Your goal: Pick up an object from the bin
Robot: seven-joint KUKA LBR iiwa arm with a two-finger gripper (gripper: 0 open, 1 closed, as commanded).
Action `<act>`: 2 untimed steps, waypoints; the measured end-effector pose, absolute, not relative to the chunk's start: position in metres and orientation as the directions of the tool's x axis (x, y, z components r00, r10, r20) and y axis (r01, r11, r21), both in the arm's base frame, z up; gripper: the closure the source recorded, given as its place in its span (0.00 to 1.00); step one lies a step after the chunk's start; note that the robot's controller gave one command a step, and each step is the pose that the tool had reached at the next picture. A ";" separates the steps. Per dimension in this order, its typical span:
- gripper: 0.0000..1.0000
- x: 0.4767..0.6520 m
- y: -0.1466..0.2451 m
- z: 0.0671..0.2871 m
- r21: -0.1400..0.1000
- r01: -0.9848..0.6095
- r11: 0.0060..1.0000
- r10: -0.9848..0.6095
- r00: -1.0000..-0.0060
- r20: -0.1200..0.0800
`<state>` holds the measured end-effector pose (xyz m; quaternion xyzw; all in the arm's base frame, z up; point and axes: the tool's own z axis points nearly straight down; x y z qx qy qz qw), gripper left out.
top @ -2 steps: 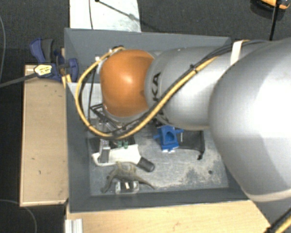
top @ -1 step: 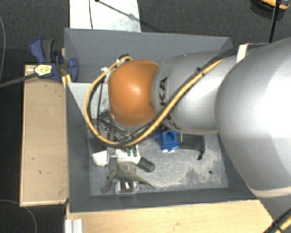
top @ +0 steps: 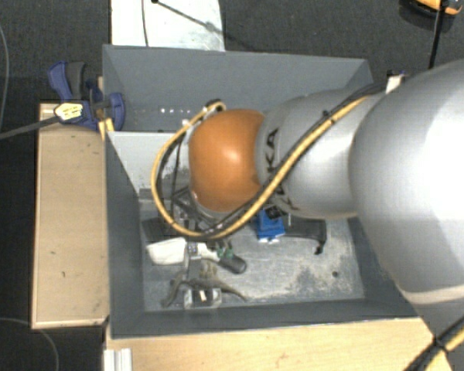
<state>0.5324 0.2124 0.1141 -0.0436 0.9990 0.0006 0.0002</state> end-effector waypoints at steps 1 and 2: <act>0.00 0.520 0.190 0.116 0.003 0.055 0.998 0.055 -0.998 -0.001; 0.00 0.531 0.196 0.099 0.001 -0.129 0.992 -0.129 -0.992 -0.006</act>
Offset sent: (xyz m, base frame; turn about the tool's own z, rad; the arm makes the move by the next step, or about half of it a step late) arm 0.0102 0.0021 -0.0346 -0.1569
